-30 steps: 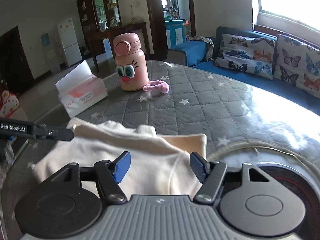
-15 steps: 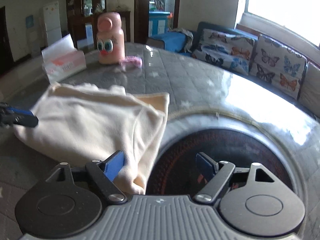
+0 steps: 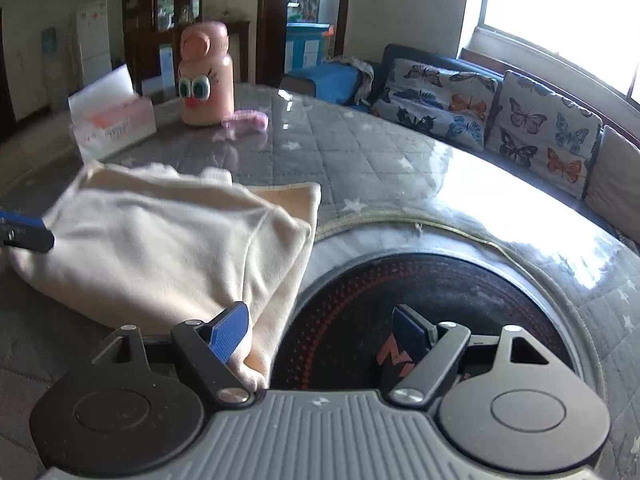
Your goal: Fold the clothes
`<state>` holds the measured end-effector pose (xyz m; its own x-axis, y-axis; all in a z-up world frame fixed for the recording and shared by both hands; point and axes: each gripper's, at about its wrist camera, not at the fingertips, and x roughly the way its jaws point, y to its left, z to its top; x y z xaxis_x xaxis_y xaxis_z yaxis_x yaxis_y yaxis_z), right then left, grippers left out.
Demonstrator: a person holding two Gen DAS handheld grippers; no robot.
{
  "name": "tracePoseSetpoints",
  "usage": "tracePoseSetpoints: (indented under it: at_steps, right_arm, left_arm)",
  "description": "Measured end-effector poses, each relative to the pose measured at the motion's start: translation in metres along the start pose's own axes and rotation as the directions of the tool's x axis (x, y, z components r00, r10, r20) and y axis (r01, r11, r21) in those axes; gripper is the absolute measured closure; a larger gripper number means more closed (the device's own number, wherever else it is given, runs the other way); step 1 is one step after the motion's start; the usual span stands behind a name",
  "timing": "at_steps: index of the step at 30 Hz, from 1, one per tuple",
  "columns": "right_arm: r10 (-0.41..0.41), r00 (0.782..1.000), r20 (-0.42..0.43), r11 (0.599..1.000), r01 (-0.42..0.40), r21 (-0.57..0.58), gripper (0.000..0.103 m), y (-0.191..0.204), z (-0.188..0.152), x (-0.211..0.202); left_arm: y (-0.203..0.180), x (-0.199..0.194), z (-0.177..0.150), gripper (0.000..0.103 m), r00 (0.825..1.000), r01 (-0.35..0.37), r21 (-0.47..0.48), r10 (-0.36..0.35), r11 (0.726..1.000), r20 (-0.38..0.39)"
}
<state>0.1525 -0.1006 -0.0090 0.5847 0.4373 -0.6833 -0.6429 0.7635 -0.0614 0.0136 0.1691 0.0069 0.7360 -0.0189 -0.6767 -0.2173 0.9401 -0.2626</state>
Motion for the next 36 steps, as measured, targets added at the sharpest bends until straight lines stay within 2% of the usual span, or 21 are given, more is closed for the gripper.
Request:
tracePoseSetpoints:
  at_steps: [4,11,15,19,22,29,36]
  right_arm:
    - [0.025,0.999,0.049,0.999,-0.023,-0.030,0.018,0.009,0.004,-0.015]
    - [0.032,0.999,0.028,0.997,-0.030,-0.068,0.016,0.030,-0.007,-0.002]
    - [0.032,0.998,0.051,0.998,-0.029,-0.062,0.014,0.029,-0.006,-0.011]
    - [0.042,0.996,0.076,0.998,-0.038,-0.055,0.004,0.028,-0.009,-0.026]
    - [0.050,0.995,0.081,0.998,-0.046,-0.050,0.000,0.029,-0.014,-0.034]
    - [0.091,0.992,0.089,0.996,-0.089,-0.026,0.000,0.031,-0.025,-0.053]
    - [0.083,0.990,0.116,0.996,-0.081,-0.026,0.000,0.039,-0.035,-0.064]
  left_arm:
    - [-0.003,-0.009,-0.001,0.029,1.000,-0.016,0.030,0.016,0.999,0.026]
    - [-0.006,-0.019,-0.011,0.026,0.999,-0.035,0.084,0.031,0.996,0.045]
    - [-0.010,-0.027,-0.015,0.013,0.997,-0.031,0.102,0.024,0.994,0.068]
    - [-0.016,-0.034,-0.019,0.001,0.996,-0.027,0.120,0.016,0.992,0.093]
    - [-0.019,-0.036,-0.022,0.000,0.996,-0.025,0.124,0.013,0.992,0.093]
    - [-0.027,-0.041,-0.031,0.000,0.995,-0.047,0.122,0.035,0.991,0.098]
    - [-0.035,-0.042,-0.040,0.000,0.995,-0.067,0.123,0.057,0.990,0.081]
